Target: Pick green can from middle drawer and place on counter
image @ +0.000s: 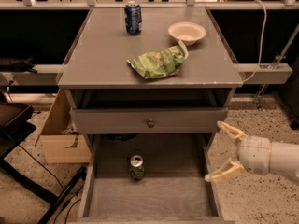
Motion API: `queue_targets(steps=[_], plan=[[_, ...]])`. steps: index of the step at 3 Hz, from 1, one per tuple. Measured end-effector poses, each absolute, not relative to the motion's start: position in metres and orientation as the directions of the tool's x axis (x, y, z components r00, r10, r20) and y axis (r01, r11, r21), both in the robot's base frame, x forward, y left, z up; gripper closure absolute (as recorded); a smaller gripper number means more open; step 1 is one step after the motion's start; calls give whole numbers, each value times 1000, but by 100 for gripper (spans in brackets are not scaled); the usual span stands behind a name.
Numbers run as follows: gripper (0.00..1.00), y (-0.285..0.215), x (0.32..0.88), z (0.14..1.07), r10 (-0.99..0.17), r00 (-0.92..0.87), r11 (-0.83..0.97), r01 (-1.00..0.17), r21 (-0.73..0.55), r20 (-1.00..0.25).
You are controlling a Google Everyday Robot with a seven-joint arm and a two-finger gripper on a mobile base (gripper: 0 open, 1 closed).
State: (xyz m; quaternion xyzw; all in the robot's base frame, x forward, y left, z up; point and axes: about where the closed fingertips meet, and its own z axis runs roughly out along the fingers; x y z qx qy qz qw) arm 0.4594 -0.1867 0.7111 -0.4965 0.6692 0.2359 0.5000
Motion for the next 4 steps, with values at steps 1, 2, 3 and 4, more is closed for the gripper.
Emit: queue_targets(steps=[1, 2, 3, 4], plan=[[0, -175, 469, 703, -398, 14, 388, -904, -182, -917], [0, -123, 485, 649, -346, 56, 333, -926, -178, -936], [0, -80, 492, 594, -309, 82, 288, -942, -176, -947], [0, -51, 501, 561, -286, 80, 262, -952, -159, -955]])
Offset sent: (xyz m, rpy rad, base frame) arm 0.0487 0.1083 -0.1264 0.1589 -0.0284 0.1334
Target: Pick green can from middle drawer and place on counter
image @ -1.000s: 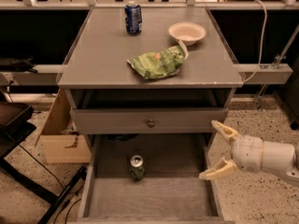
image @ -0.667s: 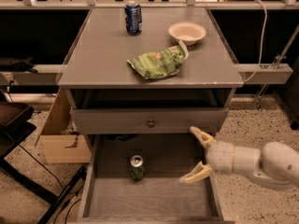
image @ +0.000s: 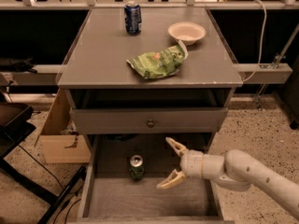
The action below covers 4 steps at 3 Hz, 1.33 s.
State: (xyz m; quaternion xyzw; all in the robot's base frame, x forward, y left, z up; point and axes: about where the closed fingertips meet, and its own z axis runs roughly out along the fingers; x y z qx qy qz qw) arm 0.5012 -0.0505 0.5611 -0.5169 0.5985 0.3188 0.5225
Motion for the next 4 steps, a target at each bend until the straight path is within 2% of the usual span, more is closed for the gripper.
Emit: queue_targets(steps=[3, 4], plan=[[0, 27, 553, 458, -271, -26, 252, -967, -45, -962], [3, 59, 550, 434, -282, -49, 213, -977, -12, -958]])
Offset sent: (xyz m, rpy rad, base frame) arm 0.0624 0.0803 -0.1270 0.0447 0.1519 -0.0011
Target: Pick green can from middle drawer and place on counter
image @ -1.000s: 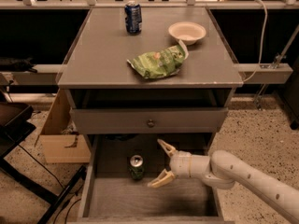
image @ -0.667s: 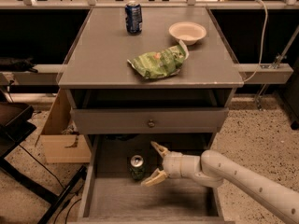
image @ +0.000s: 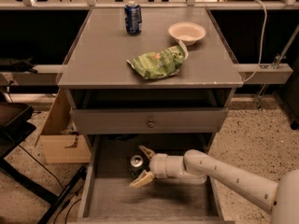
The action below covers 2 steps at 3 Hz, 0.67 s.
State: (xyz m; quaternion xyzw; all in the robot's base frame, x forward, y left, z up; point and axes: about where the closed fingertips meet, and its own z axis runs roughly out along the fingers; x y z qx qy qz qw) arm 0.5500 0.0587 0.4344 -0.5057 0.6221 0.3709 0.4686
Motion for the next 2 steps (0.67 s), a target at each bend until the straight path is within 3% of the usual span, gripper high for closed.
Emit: queue_targets(steps=[2], plan=[[49, 77, 547, 421, -284, -60, 186, -983, 7, -957]])
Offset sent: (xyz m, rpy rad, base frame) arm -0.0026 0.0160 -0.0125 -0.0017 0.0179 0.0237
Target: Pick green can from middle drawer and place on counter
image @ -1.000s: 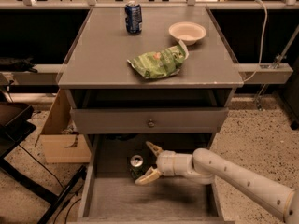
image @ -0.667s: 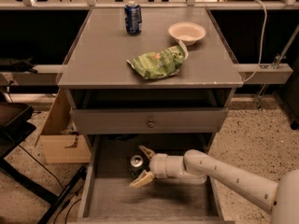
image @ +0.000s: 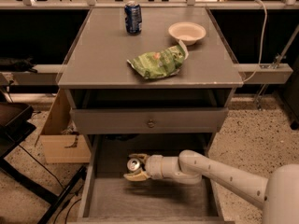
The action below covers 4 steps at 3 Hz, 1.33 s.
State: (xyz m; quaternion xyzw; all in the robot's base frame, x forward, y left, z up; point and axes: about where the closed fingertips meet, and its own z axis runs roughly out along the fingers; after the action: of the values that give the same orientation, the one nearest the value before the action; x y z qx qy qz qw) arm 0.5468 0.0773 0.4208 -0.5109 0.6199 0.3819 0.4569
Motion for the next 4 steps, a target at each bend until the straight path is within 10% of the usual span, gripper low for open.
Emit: queue_targets(steps=[2, 4], plan=[[95, 63, 520, 451, -298, -53, 173, -985, 0, -953], [100, 58, 389, 649, -245, -57, 7, -998, 57, -968]])
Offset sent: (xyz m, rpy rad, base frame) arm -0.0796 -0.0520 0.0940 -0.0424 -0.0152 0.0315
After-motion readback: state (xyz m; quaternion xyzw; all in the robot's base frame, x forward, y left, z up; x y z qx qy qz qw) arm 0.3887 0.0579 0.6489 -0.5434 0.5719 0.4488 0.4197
